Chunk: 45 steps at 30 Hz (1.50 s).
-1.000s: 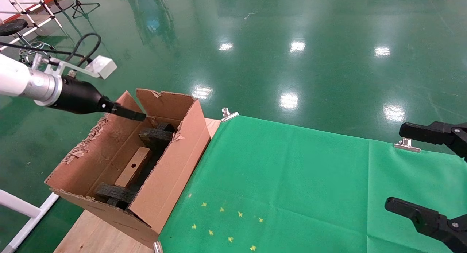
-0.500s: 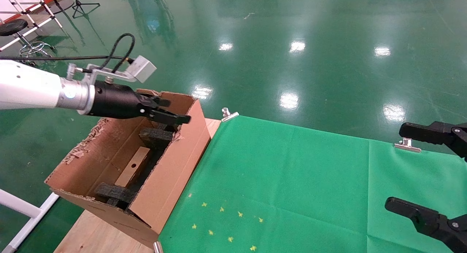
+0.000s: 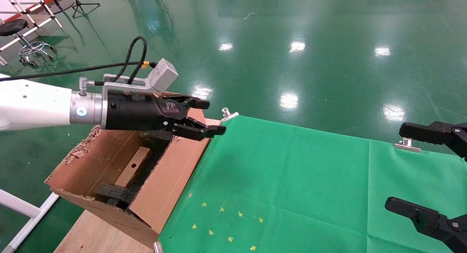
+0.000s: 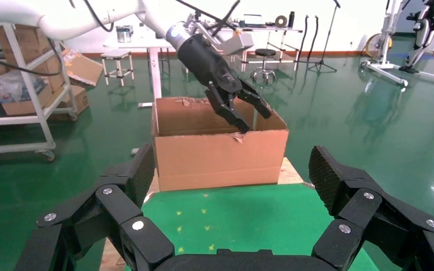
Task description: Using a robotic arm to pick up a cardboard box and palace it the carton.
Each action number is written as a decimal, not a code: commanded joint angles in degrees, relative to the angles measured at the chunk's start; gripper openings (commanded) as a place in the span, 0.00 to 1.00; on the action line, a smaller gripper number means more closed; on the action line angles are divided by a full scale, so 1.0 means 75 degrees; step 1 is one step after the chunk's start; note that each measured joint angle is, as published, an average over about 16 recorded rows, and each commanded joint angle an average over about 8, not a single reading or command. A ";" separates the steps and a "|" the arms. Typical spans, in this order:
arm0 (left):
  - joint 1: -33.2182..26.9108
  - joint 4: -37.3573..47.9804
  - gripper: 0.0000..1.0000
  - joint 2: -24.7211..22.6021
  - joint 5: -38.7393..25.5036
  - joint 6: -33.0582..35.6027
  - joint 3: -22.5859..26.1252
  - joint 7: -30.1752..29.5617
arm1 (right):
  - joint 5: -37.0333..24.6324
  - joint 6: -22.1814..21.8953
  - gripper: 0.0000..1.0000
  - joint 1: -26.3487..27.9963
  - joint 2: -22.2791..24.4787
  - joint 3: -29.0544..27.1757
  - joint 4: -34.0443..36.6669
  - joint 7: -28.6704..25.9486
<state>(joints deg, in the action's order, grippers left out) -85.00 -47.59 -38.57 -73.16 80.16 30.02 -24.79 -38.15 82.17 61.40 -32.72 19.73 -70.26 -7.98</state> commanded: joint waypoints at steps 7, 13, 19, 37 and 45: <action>0.0890 -0.0987 1.00 0.0135 0.1189 0.0210 -0.0532 0.0533 | 0.0000 0.0000 1.00 0.0000 0.0000 0.0000 0.0000 0.0000; 0.1557 -0.1727 1.00 0.0236 0.2080 0.0368 -0.0930 0.0933 | 0.0000 0.0000 1.00 0.0000 0.0000 0.0000 0.0000 0.0000; 0.2223 -0.2465 1.00 0.0337 0.2969 0.0525 -0.1328 0.1331 | 0.0000 0.0000 1.00 0.0000 0.0000 0.0000 0.0000 0.0000; 0.3312 -0.3667 1.00 0.0507 0.4436 0.0788 -0.1979 0.1937 | 0.0002 -0.0002 1.00 -0.0002 0.0000 0.0000 0.0002 0.0000; 0.3215 -0.3561 1.00 0.0492 0.4302 0.0763 -0.1922 0.1902 | 0.0002 -0.0002 1.00 -0.0002 0.0000 0.0000 0.0002 0.0000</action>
<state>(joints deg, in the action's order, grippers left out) -60.84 -74.34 -34.87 -40.84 85.89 15.58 -10.51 -38.14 82.16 61.38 -32.72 19.73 -70.24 -7.97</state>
